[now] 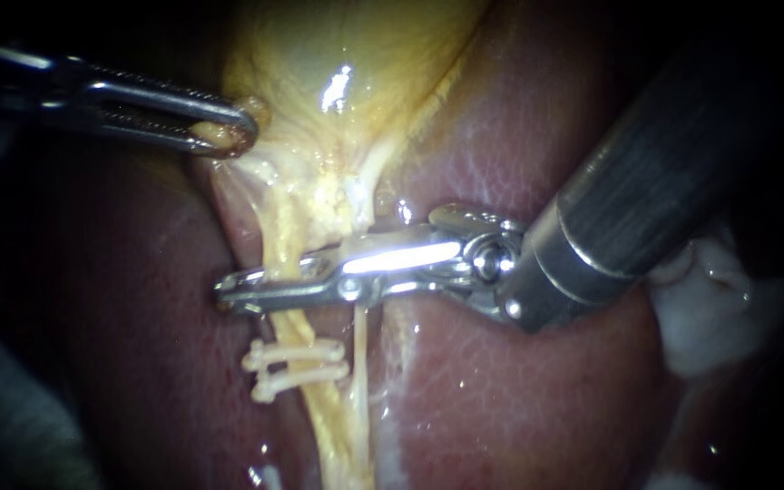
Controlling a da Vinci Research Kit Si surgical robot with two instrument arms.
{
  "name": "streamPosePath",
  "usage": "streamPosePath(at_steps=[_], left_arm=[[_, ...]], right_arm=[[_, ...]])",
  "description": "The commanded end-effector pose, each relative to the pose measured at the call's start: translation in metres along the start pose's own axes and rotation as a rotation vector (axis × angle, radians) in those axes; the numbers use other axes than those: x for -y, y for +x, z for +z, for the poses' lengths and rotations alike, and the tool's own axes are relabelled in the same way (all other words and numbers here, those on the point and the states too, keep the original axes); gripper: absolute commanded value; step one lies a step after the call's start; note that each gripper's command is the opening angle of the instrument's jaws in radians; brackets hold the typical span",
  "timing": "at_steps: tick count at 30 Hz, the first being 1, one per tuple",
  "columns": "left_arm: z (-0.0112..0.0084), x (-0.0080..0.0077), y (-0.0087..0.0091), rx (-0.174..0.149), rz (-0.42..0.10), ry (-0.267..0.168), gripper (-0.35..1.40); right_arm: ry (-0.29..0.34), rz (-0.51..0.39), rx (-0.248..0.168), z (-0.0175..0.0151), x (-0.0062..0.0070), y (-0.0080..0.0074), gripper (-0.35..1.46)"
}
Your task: Going back third clip left tube
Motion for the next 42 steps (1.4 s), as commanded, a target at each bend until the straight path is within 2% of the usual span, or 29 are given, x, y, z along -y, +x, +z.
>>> streamPosePath(at_steps=[1, 3, 6, 9, 14, 17, 21, 24, 27, 29, 34, 38, 42], left_arm=[[0.0000, 0.0000, 0.0000, 0.000, 0.001, -0.001, -0.35], [0.0000, 0.0000, 0.0000, 0.000, 0.001, -0.001, -0.35], [0.0000, 0.0000, 0.0000, 0.000, 0.001, -0.001, -0.35], [-0.0001, 0.0000, 0.0000, 0.000, 0.001, -0.001, -0.35], [-0.0001, 0.0000, 0.0000, 0.000, 0.001, -0.001, -0.35], [-0.0001, 0.0000, 0.0000, 0.000, 0.001, -0.001, -0.35], [-0.0001, 0.0000, 0.0000, 0.000, 0.001, -0.002, -0.35], [-0.0002, 0.0000, 0.0000, 0.000, 0.001, -0.002, -0.35], [-0.0003, 0.0000, -0.0001, 0.001, 0.001, -0.003, -0.35], [-0.0003, 0.0001, -0.0001, 0.001, 0.001, -0.003, -0.35], [-0.0003, 0.0001, 0.0000, 0.001, 0.001, -0.003, -0.35], [-0.0003, 0.0002, 0.0000, 0.001, 0.001, -0.003, -0.35], [-0.0003, 0.0003, 0.0000, 0.001, 0.001, -0.003, -0.35]], right_arm=[[0.005, -0.038, 0.002, 0.0000, -0.0001, -0.0001, -0.31], [0.006, -0.099, 0.006, 0.0003, -0.0004, -0.0003, 0.07], [-0.024, -0.121, 0.006, 0.0010, -0.0012, -0.0007, 0.35], [-0.058, -0.139, 0.016, 0.0014, -0.0022, -0.0014, 0.42], [-0.081, -0.146, 0.016, 0.0010, -0.0038, -0.0021, 0.45], [-0.084, -0.146, 0.019, 0.0004, -0.0042, -0.0022, 0.46], [-0.087, -0.147, 0.016, -0.0003, -0.0039, -0.0024, 0.46], [-0.105, -0.174, 0.036, -0.0013, -0.0030, -0.0026, 0.48], [-0.172, -0.299, 0.103, -0.0029, -0.0010, -0.0027, 0.49], [-0.215, -0.394, 0.133, -0.0042, 0.0007, -0.0027, 0.50], [-0.262, -0.592, 0.146, -0.0083, 0.0051, -0.0023, 0.50], [-0.300, -0.699, 0.150, -0.0122, 0.0084, -0.0019, 0.50], [-0.336, -0.756, 0.162, -0.0150, 0.0101, -0.0012, 0.50]])
